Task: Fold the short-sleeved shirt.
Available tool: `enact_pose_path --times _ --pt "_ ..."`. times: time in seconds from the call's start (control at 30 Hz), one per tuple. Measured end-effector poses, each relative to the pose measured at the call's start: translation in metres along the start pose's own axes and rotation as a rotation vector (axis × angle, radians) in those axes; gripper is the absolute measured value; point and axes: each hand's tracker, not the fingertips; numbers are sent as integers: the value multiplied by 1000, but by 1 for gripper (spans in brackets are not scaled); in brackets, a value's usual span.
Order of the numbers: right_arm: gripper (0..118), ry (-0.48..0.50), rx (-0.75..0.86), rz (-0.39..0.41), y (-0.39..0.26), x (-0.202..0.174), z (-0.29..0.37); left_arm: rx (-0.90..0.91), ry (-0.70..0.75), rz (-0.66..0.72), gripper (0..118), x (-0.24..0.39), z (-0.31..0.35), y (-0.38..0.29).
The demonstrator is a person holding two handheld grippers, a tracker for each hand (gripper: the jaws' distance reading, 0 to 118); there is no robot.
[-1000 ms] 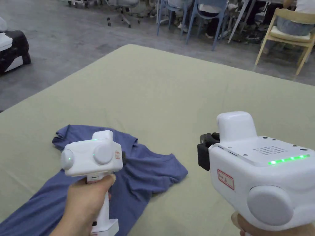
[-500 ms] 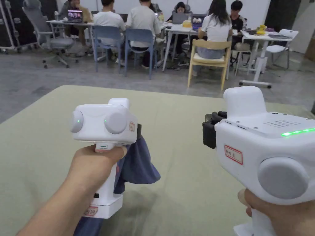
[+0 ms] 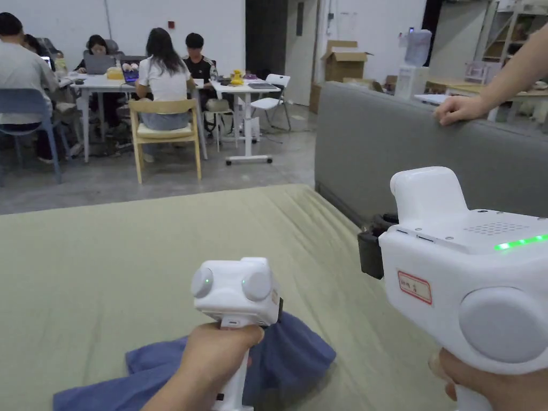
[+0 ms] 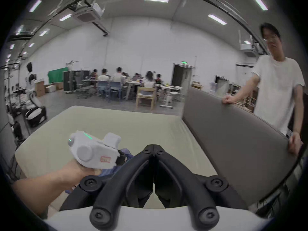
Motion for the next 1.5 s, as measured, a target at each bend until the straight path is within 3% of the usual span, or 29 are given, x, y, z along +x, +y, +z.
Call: enact_pose_path --times 0.1,0.13,0.17,0.2,0.3,0.37,0.57,0.67,0.73,0.77,0.8,0.83,0.9,0.97,1.0,1.17,1.43,1.47,1.5 --pt "3 -16 -32 -14 -15 18 -2 -102 -21 -12 4 32 -48 -23" --pt "3 -17 -43 -14 -20 20 -1 -139 -11 -10 37 38 -66 -32" --pt "3 -16 -57 -15 -25 22 -3 -144 -2 15 110 45 -67 -48" --pt "3 -11 -71 -18 -29 24 -6 -150 -42 43 118 47 -76 -56" --pt "3 15 -96 -21 -39 22 -15 -195 -175 201 118 22 -100 -51" --pt "3 31 -99 -26 -40 18 -24 -122 -179 221 118 2 -90 -33" --pt "3 128 -59 -34 -37 -13 -53 247 -155 226 118 -50 86 -23" --pt "3 152 -22 1 -39 -40 -71 392 -59 120 118 -90 171 -48" --pt "3 186 3 -7 -40 -58 -81 436 137 145 118 -117 204 -73" --pt "3 196 18 -7 -42 -68 -86 434 262 143 105 -126 219 -88" --pt "3 191 32 -2 -44 -77 -88 465 372 124 59 -131 229 -103" --pt "3 185 45 2 -47 -87 -92 495 497 95 0 -135 234 -117" --pt "3 195 45 -11 -50 -102 -99 418 621 152 0 -151 236 -145" --pt "3 243 25 -43 -58 -114 -104 401 466 278 0 -176 230 -169" --pt "3 245 18 -37 -63 -119 -107 383 476 318 0 -181 227 -181" --pt "3 273 -99 -48 -89 -135 -128 269 457 372 0 -199 195 -217" --pt "3 266 -176 -20 -106 -136 -157 201 412 378 0 -229 124 -202" --pt "3 254 -191 -12 -109 -134 -160 190 392 392 17 -238 108 -200" --pt "3 246 -209 -4 -112 -133 -163 162 373 402 66 -248 91 -196"
